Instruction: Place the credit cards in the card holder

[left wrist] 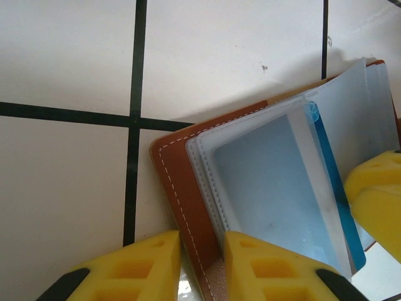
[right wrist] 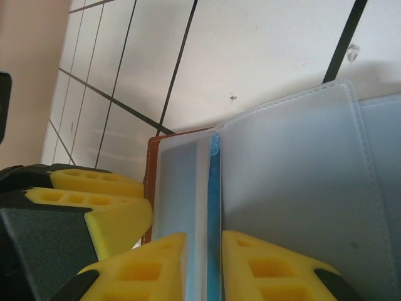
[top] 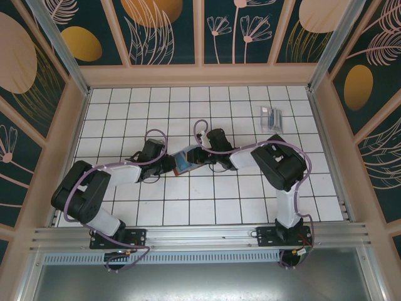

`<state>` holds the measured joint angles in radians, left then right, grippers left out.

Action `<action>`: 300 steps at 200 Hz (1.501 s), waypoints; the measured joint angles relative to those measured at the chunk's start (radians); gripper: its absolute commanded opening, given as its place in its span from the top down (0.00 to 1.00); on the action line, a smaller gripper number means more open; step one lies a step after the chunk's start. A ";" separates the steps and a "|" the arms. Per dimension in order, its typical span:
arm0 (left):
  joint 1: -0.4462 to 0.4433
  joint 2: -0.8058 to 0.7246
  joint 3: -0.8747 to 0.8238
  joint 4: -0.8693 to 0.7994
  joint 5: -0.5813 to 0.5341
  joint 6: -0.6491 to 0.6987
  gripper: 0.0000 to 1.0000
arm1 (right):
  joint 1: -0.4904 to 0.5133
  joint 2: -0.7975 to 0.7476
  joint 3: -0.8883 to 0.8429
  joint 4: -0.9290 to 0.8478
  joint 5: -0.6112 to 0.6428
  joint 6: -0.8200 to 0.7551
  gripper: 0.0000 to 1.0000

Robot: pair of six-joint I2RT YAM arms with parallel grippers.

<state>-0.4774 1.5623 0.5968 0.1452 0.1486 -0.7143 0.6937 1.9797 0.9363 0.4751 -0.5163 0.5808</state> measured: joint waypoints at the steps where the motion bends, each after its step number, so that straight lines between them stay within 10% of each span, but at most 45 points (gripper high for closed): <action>1: 0.000 0.000 0.000 0.000 0.000 0.000 0.76 | 0.000 -0.001 0.000 -0.001 0.000 0.000 0.76; 145: 0.000 -0.002 -0.002 0.000 0.000 -0.001 0.79 | 0.076 -0.007 0.037 -0.091 0.036 -0.074 0.94; 300: 0.000 -0.051 -0.011 0.000 -0.011 -0.001 0.79 | 0.084 -0.061 0.074 -0.260 0.210 -0.131 0.69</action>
<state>-0.4774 1.5116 0.5854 0.1448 0.1379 -0.7151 0.7780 1.9186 1.0103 0.2153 -0.3065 0.4496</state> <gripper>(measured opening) 0.203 0.310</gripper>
